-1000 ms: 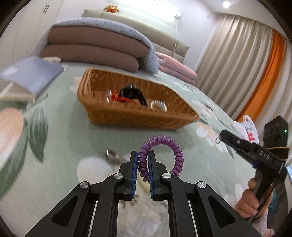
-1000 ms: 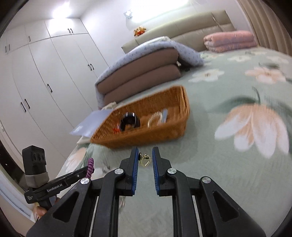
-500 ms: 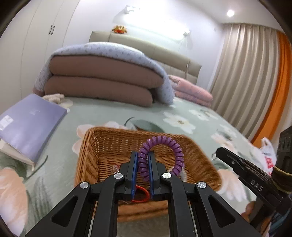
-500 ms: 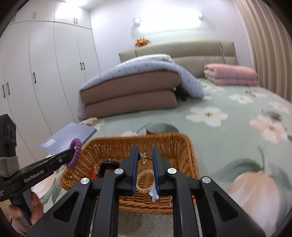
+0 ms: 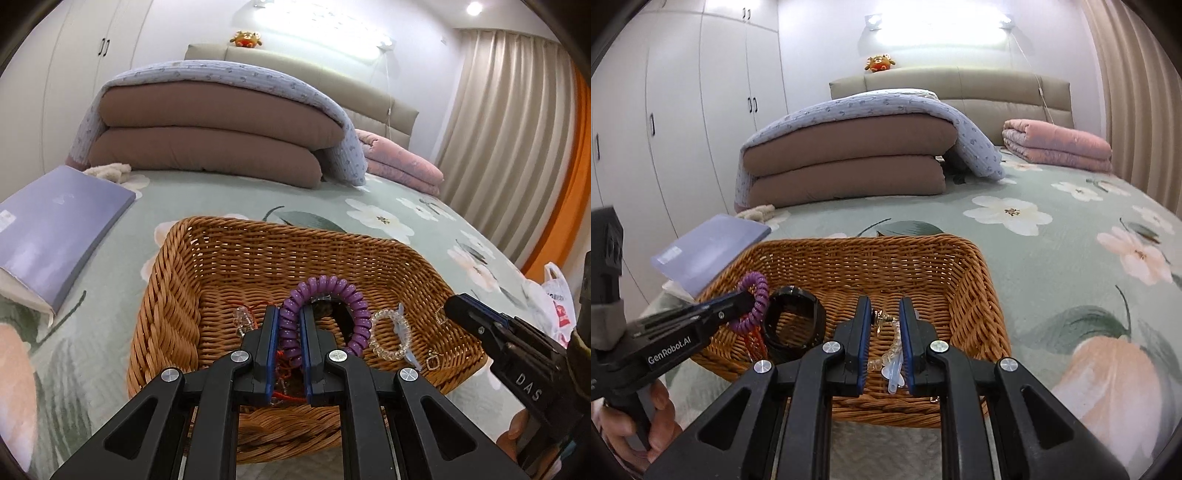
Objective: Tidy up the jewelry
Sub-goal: 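Carry both held items into the wicker basket and open both tools, then move both open tools from the basket back to the remaining jewelry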
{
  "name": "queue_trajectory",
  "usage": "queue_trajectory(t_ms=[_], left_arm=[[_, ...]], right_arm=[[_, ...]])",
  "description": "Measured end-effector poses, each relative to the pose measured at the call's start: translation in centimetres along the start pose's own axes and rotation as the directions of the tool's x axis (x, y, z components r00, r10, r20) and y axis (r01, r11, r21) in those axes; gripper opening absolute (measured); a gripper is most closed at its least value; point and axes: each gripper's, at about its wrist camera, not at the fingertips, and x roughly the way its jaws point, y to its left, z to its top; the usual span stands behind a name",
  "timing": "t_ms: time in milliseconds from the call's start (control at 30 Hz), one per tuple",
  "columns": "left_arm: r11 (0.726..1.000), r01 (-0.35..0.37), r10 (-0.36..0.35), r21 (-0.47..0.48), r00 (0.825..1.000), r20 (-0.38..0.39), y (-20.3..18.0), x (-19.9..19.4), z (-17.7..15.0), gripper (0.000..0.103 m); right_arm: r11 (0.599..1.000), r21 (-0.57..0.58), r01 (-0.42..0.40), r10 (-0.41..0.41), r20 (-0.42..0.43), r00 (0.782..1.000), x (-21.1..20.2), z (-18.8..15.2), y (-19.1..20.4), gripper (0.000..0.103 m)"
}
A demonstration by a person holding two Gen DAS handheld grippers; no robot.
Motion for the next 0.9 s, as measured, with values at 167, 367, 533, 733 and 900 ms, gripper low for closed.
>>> queue_trajectory(t_ms=[167, 367, 533, 733, 900], left_arm=[[0.999, 0.036, -0.036, -0.034, 0.999, -0.016, 0.3, -0.1, -0.2, 0.021], [0.998, 0.044, -0.043, -0.045, 0.999, 0.032, 0.5, -1.3, -0.1, 0.043], [0.998, 0.046, -0.044, -0.050, 0.998, 0.049, 0.6, -1.7, -0.2, 0.045], [0.997, 0.056, -0.054, -0.050, 0.997, 0.056, 0.7, -2.0, -0.3, 0.052], [0.996, 0.077, -0.074, -0.053, 0.995, 0.061, 0.6, -2.4, -0.5, 0.060]], right_arm=[[0.998, 0.031, -0.054, 0.055, -0.022, 0.998, 0.2, -0.2, -0.3, 0.018], [0.995, 0.058, -0.079, 0.080, -0.006, 0.997, -0.3, -0.2, -1.1, 0.022], [0.997, 0.032, -0.069, 0.069, 0.010, 0.998, -0.7, -0.3, -0.6, 0.037], [0.999, -0.010, -0.044, 0.045, 0.026, 0.999, -1.1, -0.5, 0.4, 0.037], [0.999, -0.018, -0.043, 0.043, 0.037, 0.998, -1.5, -0.5, 0.5, 0.037]])
